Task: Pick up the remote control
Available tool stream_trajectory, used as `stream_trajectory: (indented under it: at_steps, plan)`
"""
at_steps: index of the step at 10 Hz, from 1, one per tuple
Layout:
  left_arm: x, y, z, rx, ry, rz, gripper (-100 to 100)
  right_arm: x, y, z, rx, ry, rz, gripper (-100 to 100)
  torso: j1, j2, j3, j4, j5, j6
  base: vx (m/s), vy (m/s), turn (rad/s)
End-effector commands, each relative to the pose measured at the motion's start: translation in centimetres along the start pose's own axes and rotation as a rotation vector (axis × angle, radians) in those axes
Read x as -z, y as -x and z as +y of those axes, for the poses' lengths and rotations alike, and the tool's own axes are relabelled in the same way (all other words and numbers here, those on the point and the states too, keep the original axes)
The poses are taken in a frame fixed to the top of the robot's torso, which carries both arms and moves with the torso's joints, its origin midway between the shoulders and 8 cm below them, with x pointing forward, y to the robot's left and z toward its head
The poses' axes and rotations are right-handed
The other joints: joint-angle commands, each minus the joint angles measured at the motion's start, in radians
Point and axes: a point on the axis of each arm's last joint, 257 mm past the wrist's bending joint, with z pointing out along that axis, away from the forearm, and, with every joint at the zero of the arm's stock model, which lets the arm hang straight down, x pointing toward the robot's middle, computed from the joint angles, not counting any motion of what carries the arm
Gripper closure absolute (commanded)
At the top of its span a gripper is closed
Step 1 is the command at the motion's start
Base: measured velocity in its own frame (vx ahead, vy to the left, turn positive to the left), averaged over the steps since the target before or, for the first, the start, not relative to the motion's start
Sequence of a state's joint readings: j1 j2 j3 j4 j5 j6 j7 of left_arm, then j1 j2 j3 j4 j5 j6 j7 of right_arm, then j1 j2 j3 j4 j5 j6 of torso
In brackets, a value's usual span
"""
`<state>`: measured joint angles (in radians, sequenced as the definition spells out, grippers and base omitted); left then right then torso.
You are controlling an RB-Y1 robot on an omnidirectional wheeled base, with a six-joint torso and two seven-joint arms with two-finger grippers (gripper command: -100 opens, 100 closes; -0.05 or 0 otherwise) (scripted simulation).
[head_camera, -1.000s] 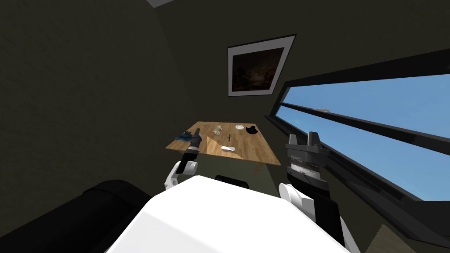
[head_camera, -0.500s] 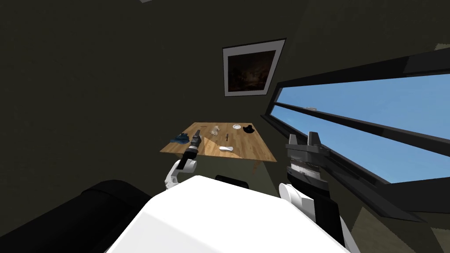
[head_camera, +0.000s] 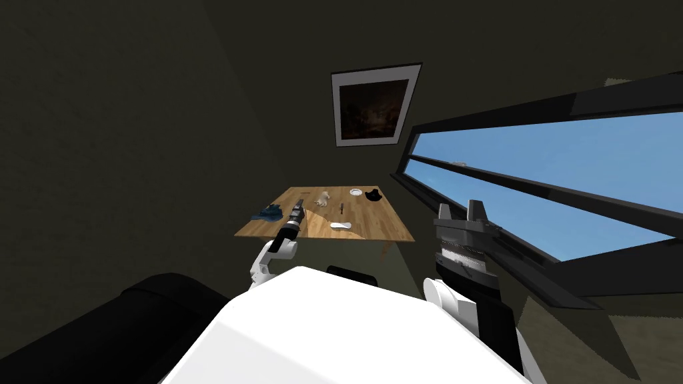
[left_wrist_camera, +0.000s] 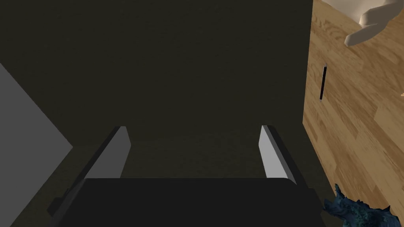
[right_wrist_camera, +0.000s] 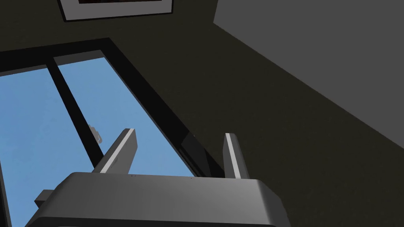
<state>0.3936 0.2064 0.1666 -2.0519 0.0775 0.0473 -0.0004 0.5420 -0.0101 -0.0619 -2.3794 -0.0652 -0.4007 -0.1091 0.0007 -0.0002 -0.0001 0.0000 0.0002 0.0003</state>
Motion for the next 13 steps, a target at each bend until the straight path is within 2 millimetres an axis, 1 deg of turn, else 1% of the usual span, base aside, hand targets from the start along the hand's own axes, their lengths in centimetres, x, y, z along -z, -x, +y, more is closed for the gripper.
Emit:
stream_trajectory:
  at_steps: [1,2,3,4,5,6,7,9,10,11,12,13]
  plan:
    - [-0.1,0.4,1.3,0.008,0.049,-0.004,-100,0.0,0.0,0.0,0.000,0.000,0.000,0,0.000,0.000,0.000,0.000,0.000,0.000,-0.005,0.008,-0.079]
    - [-0.1,0.4,1.5,0.008,0.060,-0.004,-100,0.0,0.0,0.0,0.000,0.000,0.000,0,0.000,0.000,0.000,0.000,0.000,-0.001,-0.002,0.003,0.024]
    - [-0.4,1.2,3.0,0.026,0.105,-0.014,-100,0.0,0.0,0.0,0.000,0.000,0.000,0,0.000,0.000,0.000,0.000,0.000,-0.001,-0.005,0.000,-0.148]
    - [-0.3,1.2,3.7,0.026,0.132,-0.014,-100,0.0,0.0,0.0,0.000,0.000,0.000,0,0.000,0.000,0.000,0.000,0.000,0.000,-0.006,0.005,-0.131]
    - [-0.7,2.0,5.0,0.047,0.169,-0.025,-100,0.0,0.0,0.0,0.000,0.000,0.000,0,0.000,0.000,0.000,0.000,0.000,-0.001,-0.009,0.004,-0.205]
    - [-0.5,1.9,5.9,0.048,0.204,-0.026,-100,0.0,0.0,0.0,0.000,0.000,0.000,0,0.000,0.000,0.000,0.000,0.000,0.000,-0.008,0.008,-0.105]
    - [-0.7,2.7,7.3,0.071,0.246,-0.038,-100,0.0,0.0,0.0,0.000,0.000,0.000,0,0.000,0.000,0.000,0.000,0.000,-0.001,-0.010,0.003,-0.194]
    - [-0.5,2.7,8.3,0.072,0.286,-0.039,-100,0.0,0.0,0.0,0.000,0.000,0.000,0,0.000,0.001,0.000,0.000,0.000,-0.001,-0.005,0.003,-0.056]
    - [-0.6,3.5,9.7,0.098,0.326,-0.053,-100,0.0,0.0,0.0,0.000,0.000,0.000,0,0.000,0.000,0.000,0.000,0.000,-0.001,-0.007,-0.003,-0.232]
    - [-0.3,3.4,10.5,0.098,0.359,-0.053,-100,0.0,0.0,0.0,0.000,0.000,0.000,0,0.000,0.000,0.000,0.000,0.000,0.000,-0.007,0.006,-0.130]
    - [-0.4,4.2,11.9,0.127,0.401,-0.068,-100,0.0,0.0,0.0,0.000,0.000,0.000,0,0.000,0.000,0.000,0.000,0.000,-0.001,-0.010,0.001,-0.213]
    - [0.0,4.1,12.7,0.128,0.437,-0.069,-100,0.0,0.0,0.0,0.000,0.000,0.000,0,0.000,0.001,0.000,0.000,0.000,0.000,-0.009,0.005,-0.108]
